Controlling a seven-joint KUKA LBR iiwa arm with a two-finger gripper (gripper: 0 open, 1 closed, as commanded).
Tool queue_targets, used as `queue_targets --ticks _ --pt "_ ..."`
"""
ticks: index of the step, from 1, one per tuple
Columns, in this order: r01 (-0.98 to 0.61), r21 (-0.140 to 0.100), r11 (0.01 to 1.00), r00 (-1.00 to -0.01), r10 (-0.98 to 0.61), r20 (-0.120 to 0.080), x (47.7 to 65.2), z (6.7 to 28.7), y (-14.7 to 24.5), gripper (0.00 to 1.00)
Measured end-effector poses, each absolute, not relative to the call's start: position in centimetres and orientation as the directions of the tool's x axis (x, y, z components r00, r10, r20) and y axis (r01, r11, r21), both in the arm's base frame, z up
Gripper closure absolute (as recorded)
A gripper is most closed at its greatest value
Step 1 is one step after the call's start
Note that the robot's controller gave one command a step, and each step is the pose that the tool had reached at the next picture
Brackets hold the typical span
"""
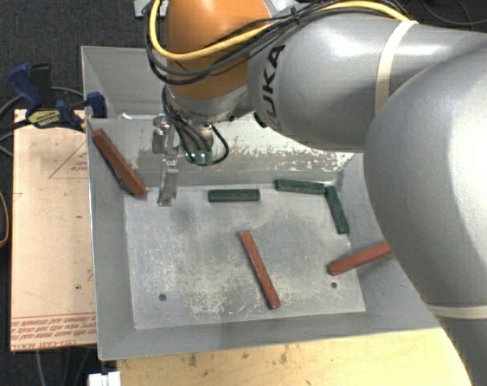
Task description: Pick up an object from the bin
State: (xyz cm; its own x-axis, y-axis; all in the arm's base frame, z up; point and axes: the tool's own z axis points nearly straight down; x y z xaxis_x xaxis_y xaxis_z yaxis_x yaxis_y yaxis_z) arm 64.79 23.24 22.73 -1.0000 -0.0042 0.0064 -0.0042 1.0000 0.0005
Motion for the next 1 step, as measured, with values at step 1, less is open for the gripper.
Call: queue_targets --ticks 1 --pt "-0.095 -0.001 0.995 -0.995 -0.095 0.006 64.3 9.15 21.64 0.0"
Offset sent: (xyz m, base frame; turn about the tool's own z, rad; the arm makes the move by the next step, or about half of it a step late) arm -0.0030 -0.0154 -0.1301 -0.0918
